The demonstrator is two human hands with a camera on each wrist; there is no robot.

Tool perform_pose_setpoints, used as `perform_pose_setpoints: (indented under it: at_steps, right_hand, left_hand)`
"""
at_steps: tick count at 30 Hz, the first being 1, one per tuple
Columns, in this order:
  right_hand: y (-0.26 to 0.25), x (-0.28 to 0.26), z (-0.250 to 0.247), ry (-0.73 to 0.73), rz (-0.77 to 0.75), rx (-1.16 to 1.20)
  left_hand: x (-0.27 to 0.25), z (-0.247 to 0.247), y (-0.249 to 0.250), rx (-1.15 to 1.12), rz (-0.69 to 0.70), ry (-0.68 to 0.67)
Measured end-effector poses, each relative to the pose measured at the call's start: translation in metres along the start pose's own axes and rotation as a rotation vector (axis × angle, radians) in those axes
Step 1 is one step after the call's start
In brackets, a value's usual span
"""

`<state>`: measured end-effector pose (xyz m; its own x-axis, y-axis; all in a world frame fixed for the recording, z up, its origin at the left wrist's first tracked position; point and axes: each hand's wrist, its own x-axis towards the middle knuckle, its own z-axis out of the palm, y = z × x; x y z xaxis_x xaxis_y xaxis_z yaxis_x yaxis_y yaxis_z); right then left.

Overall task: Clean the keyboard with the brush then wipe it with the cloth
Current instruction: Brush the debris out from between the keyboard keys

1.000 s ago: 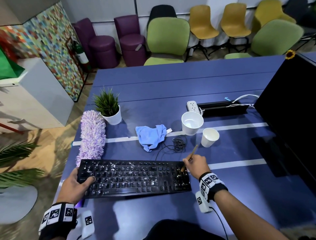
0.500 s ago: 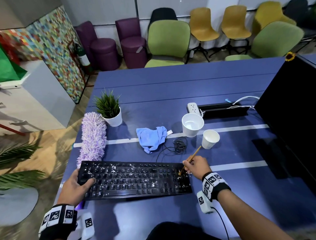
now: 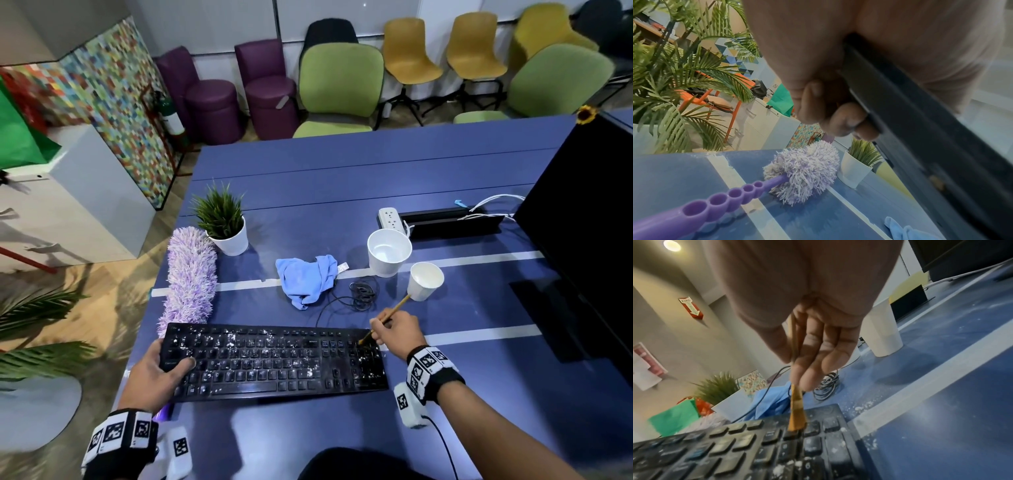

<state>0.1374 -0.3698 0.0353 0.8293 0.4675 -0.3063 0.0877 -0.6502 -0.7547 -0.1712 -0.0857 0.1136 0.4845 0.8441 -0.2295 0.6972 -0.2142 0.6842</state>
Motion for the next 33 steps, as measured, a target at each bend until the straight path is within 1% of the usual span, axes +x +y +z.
perform_pose_setpoints:
  at_steps: [2,4,6,9,11,13,15,16,17,20,21,22,23,24,28,30,31,32,33]
  right_hand:
    - [0.001,-0.003,0.001,-0.028,-0.033,-0.044]
    - [0.005,-0.002,0.003,0.022,-0.035,-0.127]
    - [0.013,0.002,0.0,0.044,0.027,-0.091]
    - [0.017,0.004,-0.004,-0.005,0.09,-0.089]
    - [0.018,-0.001,-0.003,-0.021,0.087,-0.128]
    - [0.02,-0.004,0.0,0.031,0.069,-0.177]
    - [0.023,-0.003,0.0,0.1,0.111,-0.214]
    - [0.024,-0.002,0.0,0.126,0.122,-0.215]
    - [0.023,-0.003,0.0,0.12,0.131,-0.193]
    - [0.019,-0.006,0.001,0.017,0.071,-0.099]
    - [0.017,-0.008,0.001,0.0,0.085,-0.121]
    - [0.019,-0.009,0.0,0.005,0.099,-0.157]
    - [0.02,-0.009,-0.002,0.044,0.122,-0.2]
    - [0.021,-0.009,-0.003,0.083,0.108,-0.197]
    - [0.007,-0.013,0.0,0.004,0.054,-0.033]
    - [0.002,-0.016,0.002,-0.002,0.098,-0.105]
    - [0.002,-0.016,0.003,0.036,0.119,-0.151]
    - [0.001,-0.015,0.004,0.061,0.108,-0.152]
    - [0.0,-0.014,0.005,0.05,0.097,-0.089]
  left_hand:
    - [0.002,0.001,-0.002,0.0,0.004,-0.001]
    - [0.004,0.001,-0.005,-0.003,-0.004,-0.003]
    - [0.006,0.002,-0.007,-0.004,-0.003,-0.005]
    - [0.008,0.002,-0.009,0.01,-0.007,0.005]
    - [0.009,0.002,-0.01,0.019,-0.014,0.003]
    - [0.01,0.002,-0.011,0.012,-0.014,-0.006]
    - [0.012,0.002,-0.012,0.007,-0.018,-0.009]
    - [0.012,0.002,-0.012,0.01,-0.021,-0.009]
    - [0.012,0.002,-0.013,0.013,-0.019,-0.007]
    - [0.011,0.002,-0.012,0.017,-0.012,-0.004]
    - [0.011,0.002,-0.011,0.018,-0.014,-0.004]
    - [0.01,0.003,-0.01,0.021,-0.019,-0.003]
    - [0.01,0.003,-0.011,0.021,-0.019,-0.003]
    - [0.009,0.003,-0.01,0.021,-0.019,-0.007]
    - [0.006,0.002,-0.006,0.021,-0.018,-0.004]
    - [0.003,0.002,-0.001,0.014,-0.015,0.004]
    - [0.001,0.002,0.002,0.01,-0.013,0.008]
    - [-0.001,0.002,0.004,0.005,-0.008,0.011]
    - [-0.002,0.002,0.006,0.001,-0.004,0.013]
